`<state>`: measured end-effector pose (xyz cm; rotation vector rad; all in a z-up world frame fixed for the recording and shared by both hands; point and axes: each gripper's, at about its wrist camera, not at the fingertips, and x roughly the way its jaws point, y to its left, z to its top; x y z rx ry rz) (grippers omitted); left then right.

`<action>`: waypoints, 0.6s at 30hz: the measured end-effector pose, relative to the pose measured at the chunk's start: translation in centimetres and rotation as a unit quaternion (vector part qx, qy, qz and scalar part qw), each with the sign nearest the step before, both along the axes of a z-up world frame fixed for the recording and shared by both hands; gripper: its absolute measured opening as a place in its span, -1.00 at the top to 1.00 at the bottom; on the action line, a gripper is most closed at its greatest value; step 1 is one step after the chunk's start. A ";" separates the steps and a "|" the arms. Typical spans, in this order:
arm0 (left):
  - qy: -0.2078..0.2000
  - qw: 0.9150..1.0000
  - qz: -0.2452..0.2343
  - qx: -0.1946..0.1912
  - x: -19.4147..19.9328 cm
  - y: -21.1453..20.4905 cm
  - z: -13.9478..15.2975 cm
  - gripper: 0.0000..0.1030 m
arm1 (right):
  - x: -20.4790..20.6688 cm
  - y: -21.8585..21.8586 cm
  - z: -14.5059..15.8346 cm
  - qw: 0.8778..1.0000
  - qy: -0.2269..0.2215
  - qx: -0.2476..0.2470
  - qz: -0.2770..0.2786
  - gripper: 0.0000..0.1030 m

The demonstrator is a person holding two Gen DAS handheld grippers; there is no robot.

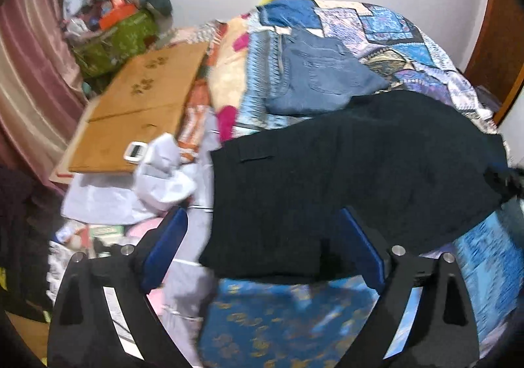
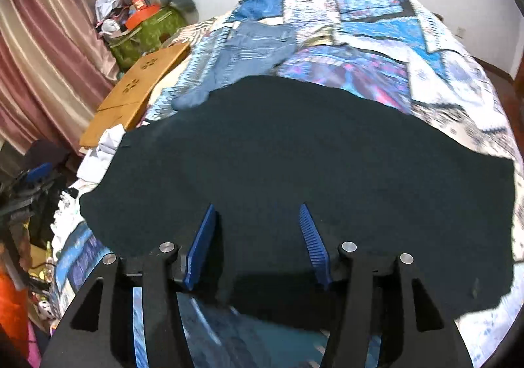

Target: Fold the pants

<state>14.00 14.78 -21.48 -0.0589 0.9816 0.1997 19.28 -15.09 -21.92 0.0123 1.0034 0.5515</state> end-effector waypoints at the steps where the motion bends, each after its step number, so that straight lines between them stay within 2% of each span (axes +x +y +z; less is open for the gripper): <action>1: 0.006 1.000 -0.001 -0.012 0.7 -0.3 -0.2 -0.82 | -0.2 -0.3 0.1 1.000 -0.001 -0.002 -0.002 0.02; 5: 0.018 0.998 -0.009 -0.051 3.2 -2.2 -0.6 -0.82 | -1.8 -3.9 0.6 0.999 -0.016 -0.011 -0.033 -0.07; 9: 0.030 0.998 -0.031 -0.052 5.1 -4.8 -0.9 -0.82 | -2.6 -8.9 0.8 0.995 -0.007 0.005 -0.097 -0.10; 12: 0.038 0.997 -0.054 -0.048 6.3 -7.1 -1.2 -0.82 | -3.2 -13.3 0.3 0.987 0.009 0.029 -0.158 -0.10; 15: 0.047 0.995 -0.076 -0.039 7.5 -9.4 -1.6 -0.82 | -3.8 -17.1 -0.8 0.972 0.027 0.042 -0.228 -0.30; 18: 0.058 0.993 -0.091 -0.043 8.3 -11.0 -2.1 -0.82 | -4.1 -20.3 -2.5 0.956 0.058 0.088 -0.275 -0.32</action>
